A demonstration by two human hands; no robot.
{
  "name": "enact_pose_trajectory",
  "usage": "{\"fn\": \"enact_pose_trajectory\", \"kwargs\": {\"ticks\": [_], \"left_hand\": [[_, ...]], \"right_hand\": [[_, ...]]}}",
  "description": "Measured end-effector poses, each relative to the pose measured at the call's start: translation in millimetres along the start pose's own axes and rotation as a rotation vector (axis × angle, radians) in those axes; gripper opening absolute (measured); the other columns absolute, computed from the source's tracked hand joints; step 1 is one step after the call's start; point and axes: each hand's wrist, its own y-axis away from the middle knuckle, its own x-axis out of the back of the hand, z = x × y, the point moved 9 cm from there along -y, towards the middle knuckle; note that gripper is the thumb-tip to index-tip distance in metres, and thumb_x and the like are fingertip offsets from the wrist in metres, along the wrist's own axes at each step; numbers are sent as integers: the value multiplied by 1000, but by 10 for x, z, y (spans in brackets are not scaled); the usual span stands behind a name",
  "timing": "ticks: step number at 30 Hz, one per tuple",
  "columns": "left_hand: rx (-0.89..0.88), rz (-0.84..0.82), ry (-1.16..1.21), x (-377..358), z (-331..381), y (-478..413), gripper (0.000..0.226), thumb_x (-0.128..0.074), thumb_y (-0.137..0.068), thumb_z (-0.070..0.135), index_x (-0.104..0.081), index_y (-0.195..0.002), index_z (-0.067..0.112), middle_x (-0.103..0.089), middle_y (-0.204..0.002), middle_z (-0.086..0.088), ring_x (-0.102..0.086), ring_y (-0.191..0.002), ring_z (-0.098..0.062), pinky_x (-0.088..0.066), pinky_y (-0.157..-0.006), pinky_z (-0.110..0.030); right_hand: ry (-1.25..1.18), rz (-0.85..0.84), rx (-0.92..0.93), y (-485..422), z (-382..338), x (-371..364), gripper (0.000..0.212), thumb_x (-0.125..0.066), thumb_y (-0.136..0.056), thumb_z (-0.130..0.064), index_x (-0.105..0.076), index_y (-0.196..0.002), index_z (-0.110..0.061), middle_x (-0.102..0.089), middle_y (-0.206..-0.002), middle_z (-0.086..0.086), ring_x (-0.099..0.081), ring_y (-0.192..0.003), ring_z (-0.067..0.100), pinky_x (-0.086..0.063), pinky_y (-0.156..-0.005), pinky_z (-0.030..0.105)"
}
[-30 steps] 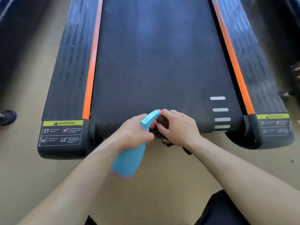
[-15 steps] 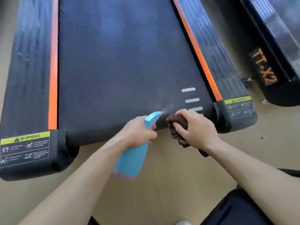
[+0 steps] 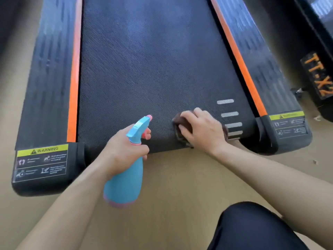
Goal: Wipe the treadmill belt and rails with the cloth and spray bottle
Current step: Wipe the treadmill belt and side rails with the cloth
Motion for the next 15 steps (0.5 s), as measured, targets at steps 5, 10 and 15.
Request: {"fn": "enact_pose_trajectory", "kwargs": {"ticks": [5,10,15], "left_hand": [[-13,62,60,49,52,-91,49,-68,-71,11,-70,-110,42,-74,-105,14,-76,-73,-13,-54,-77,-27],[-12,56,94,-46,66,-113,44,-66,-80,0,-71,-106,35,-74,-108,13,-74,-66,-11,-48,-59,-8],[-15,36,115,-78,85,-95,51,-63,-62,19,-69,-109,40,-73,-106,14,-77,-69,-15,-51,-69,-20]], "right_hand": [[32,-6,74,-181,88,15,30,-51,-92,-54,-62,-108,-32,-59,-96,1,-62,-88,31,-51,-62,38],[-15,30,-313,-847,752,34,30,-50,-95,-51,-56,-113,-28,-60,-110,9,-59,-103,39,-47,-79,43],[-23,13,-18,-22,92,51,28,-48,-92,-55,-55,-107,-32,-55,-96,1,-60,-90,30,-51,-61,38]]}}
